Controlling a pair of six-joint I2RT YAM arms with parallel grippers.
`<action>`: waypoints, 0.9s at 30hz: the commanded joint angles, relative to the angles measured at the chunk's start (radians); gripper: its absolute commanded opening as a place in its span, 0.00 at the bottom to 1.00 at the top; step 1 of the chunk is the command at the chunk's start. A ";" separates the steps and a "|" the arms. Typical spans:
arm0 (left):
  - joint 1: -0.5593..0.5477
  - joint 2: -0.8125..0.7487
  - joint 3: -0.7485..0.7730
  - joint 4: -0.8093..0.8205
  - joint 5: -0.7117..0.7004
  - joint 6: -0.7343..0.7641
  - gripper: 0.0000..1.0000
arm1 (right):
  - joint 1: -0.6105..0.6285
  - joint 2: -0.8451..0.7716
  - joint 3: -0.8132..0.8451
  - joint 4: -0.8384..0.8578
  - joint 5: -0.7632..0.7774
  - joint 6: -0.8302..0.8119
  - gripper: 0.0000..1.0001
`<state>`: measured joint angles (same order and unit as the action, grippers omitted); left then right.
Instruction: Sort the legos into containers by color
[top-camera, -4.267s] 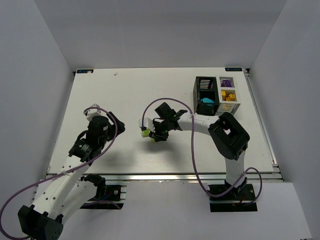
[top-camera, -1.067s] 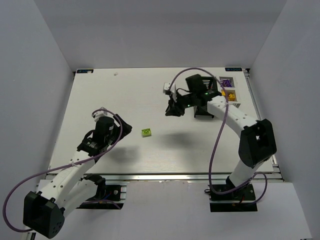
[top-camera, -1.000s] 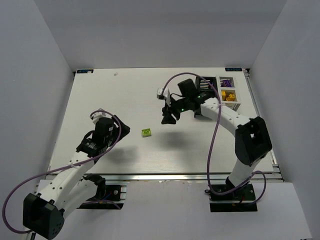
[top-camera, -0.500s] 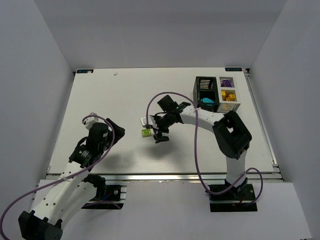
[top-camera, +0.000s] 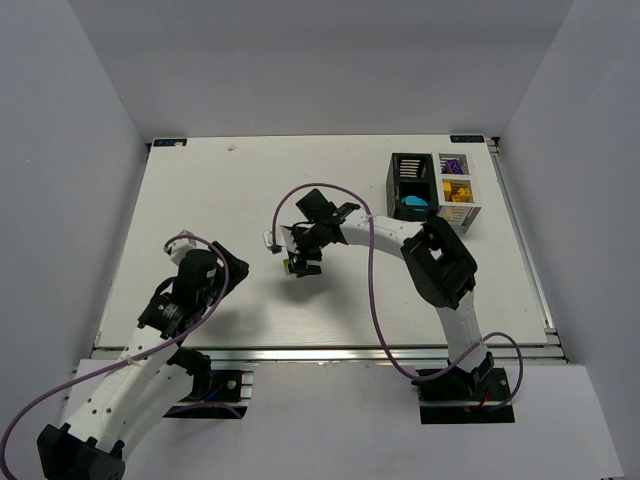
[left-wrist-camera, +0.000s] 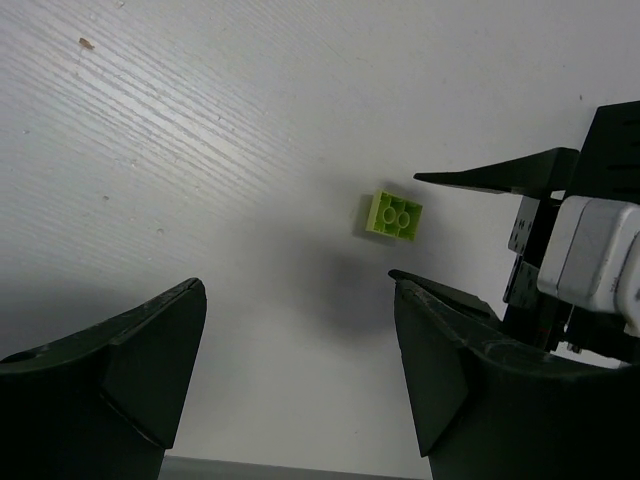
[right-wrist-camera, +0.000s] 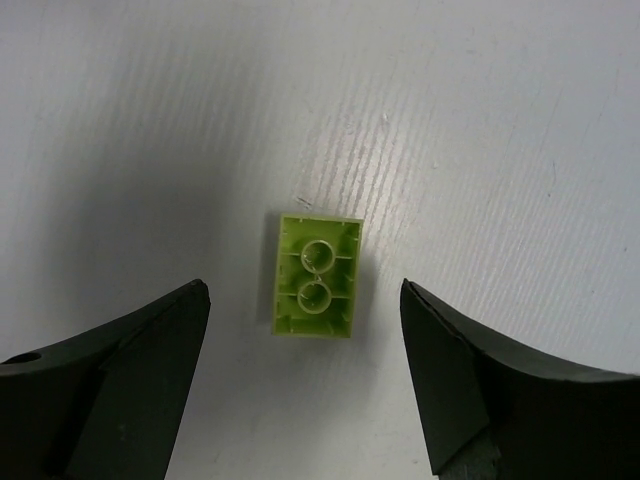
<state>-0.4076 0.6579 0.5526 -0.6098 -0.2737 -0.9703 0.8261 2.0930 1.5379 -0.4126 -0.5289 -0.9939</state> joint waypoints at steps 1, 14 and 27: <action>0.006 0.003 -0.002 0.005 -0.005 0.001 0.85 | 0.007 0.041 0.053 0.008 0.027 0.035 0.81; 0.006 0.089 0.010 0.064 0.019 0.033 0.85 | 0.007 0.035 0.042 -0.014 0.027 0.052 0.42; 0.006 0.092 0.009 0.097 0.014 0.036 0.85 | -0.123 -0.221 0.004 -0.028 -0.045 0.210 0.00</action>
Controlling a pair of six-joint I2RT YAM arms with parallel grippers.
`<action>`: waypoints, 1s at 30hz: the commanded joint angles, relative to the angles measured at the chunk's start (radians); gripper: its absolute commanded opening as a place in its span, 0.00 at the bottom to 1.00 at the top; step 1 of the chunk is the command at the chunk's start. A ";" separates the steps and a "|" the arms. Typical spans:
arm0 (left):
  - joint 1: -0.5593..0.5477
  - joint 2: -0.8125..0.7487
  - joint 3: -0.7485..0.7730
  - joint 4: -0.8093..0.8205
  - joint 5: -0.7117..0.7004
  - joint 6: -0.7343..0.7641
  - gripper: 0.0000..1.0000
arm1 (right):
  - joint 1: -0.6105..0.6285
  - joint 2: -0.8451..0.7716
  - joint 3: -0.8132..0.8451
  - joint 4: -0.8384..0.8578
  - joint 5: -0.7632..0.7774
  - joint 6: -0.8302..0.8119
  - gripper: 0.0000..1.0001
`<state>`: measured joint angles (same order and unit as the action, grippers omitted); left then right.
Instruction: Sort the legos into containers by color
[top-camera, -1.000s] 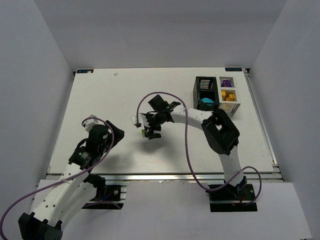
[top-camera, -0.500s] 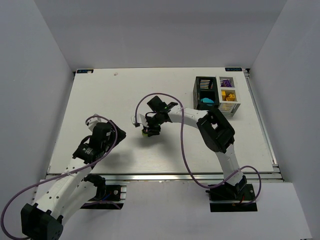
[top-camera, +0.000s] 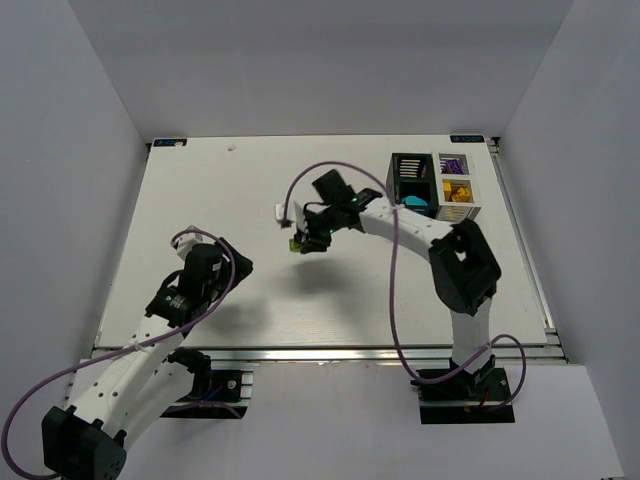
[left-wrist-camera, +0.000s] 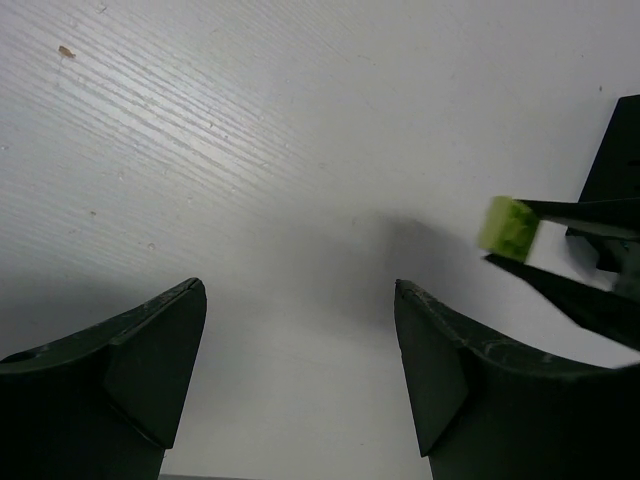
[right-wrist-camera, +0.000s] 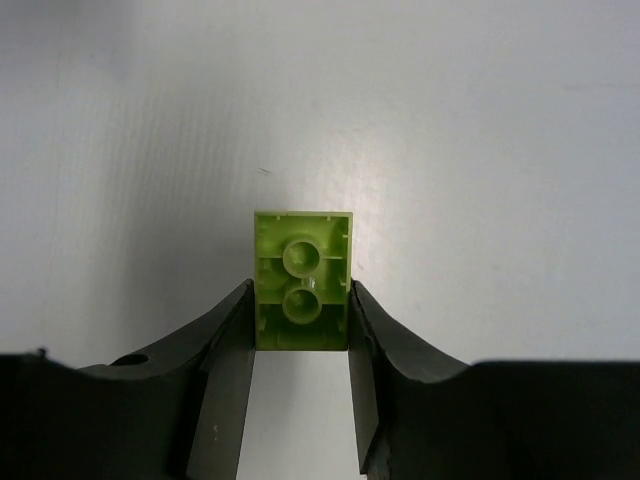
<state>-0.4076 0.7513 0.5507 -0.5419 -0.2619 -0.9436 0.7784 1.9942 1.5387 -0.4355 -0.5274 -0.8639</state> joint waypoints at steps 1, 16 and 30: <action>0.006 0.000 0.005 0.042 0.003 0.009 0.85 | -0.129 -0.142 0.001 -0.002 -0.049 0.101 0.00; 0.006 0.075 -0.014 0.138 0.064 0.023 0.85 | -0.560 -0.212 0.070 0.060 0.210 0.292 0.02; 0.006 0.111 -0.008 0.161 0.081 0.023 0.85 | -0.694 -0.072 0.192 0.081 0.221 0.322 0.25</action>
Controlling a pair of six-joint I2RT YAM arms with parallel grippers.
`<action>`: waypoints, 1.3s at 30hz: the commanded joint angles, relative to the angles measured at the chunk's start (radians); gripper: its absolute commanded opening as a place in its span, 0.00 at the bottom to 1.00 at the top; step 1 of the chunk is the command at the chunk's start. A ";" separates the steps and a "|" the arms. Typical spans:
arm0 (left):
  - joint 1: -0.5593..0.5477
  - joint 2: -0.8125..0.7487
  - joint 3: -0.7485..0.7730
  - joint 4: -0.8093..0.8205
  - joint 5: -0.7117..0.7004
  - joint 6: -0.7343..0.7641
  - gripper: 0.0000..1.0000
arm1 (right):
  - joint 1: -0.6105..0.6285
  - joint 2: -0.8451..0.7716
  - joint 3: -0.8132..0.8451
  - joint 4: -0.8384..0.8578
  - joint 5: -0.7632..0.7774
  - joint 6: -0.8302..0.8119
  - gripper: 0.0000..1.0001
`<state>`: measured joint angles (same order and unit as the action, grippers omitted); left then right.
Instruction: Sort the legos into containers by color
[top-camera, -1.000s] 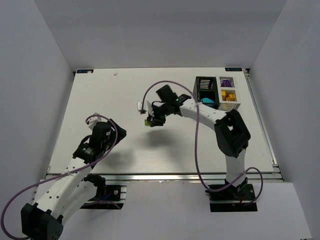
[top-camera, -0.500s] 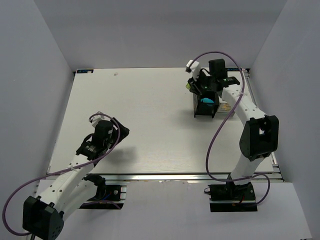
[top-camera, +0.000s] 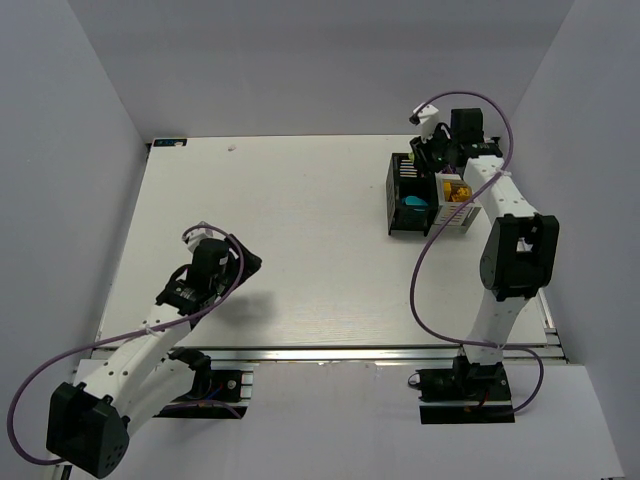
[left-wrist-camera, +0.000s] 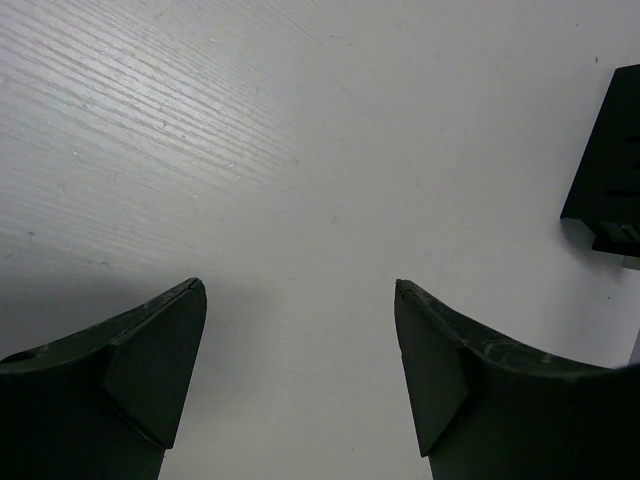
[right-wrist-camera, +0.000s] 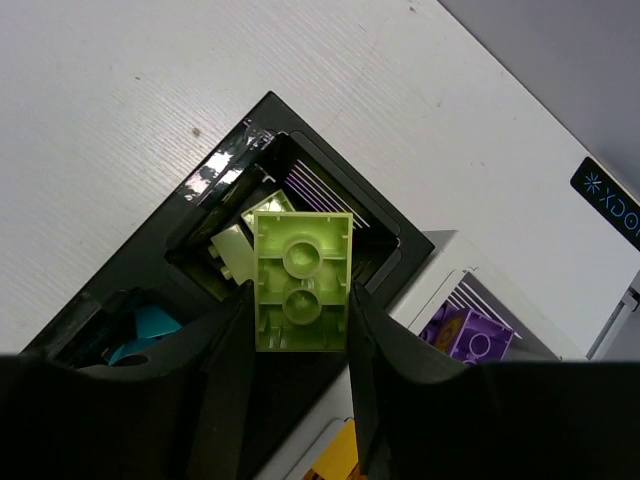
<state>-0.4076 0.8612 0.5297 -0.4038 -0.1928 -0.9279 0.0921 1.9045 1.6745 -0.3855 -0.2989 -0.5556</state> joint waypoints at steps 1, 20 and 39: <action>0.006 0.002 0.015 0.022 0.012 0.006 0.85 | -0.009 0.024 0.065 0.028 -0.009 0.014 0.31; 0.006 0.062 0.056 0.045 0.036 0.024 0.88 | -0.015 -0.048 0.125 -0.081 -0.146 0.045 0.89; 0.006 0.211 0.173 0.114 0.138 0.109 0.98 | 0.276 -0.607 -0.643 0.014 -0.120 0.218 0.89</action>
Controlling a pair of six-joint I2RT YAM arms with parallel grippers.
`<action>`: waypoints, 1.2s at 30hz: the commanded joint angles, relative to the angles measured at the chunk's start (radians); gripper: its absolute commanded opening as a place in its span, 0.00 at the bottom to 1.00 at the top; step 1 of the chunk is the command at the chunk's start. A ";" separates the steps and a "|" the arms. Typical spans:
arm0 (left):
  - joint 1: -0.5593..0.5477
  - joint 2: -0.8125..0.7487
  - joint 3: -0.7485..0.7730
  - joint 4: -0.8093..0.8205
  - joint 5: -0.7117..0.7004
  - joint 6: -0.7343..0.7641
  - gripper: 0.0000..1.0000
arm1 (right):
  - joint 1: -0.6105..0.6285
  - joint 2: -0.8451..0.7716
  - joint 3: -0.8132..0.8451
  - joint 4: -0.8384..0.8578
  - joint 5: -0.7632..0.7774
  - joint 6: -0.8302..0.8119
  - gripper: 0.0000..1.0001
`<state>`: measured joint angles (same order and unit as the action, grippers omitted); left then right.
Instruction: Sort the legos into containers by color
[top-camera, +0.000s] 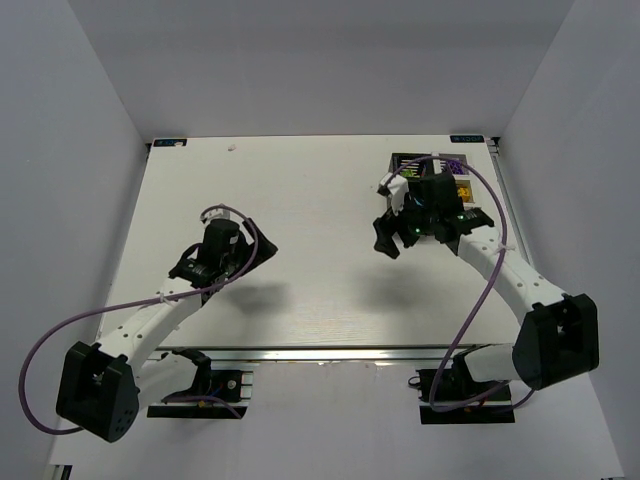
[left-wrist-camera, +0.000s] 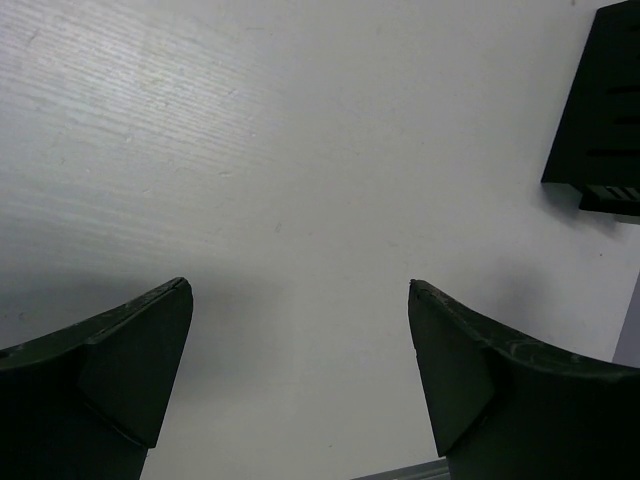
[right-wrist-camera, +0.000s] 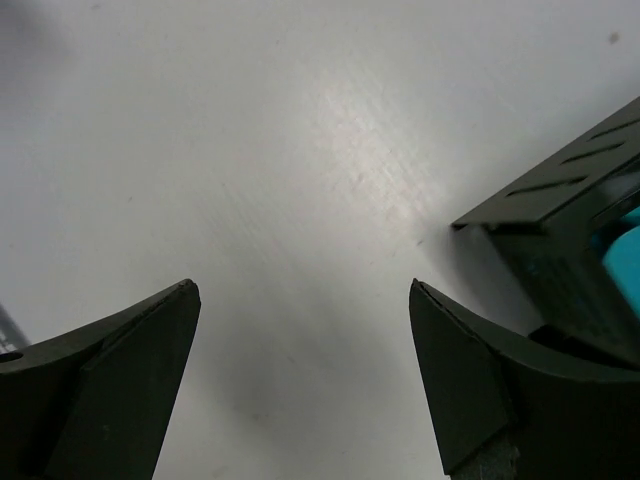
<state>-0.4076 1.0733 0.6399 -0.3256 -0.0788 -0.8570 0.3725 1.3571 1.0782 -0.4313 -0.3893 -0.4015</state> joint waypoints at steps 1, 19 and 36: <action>0.006 0.004 0.073 0.034 0.027 0.047 0.98 | 0.005 -0.073 -0.072 0.068 -0.052 0.075 0.89; 0.006 -0.003 0.191 0.171 0.182 0.141 0.98 | 0.014 -0.214 -0.192 0.177 0.225 0.165 0.89; 0.006 -0.073 0.211 0.158 0.154 0.188 0.98 | -0.029 -0.200 -0.127 0.229 0.288 0.268 0.89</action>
<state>-0.4076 1.0389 0.8314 -0.1726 0.0895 -0.6853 0.3511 1.1660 0.9138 -0.2504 -0.1139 -0.1585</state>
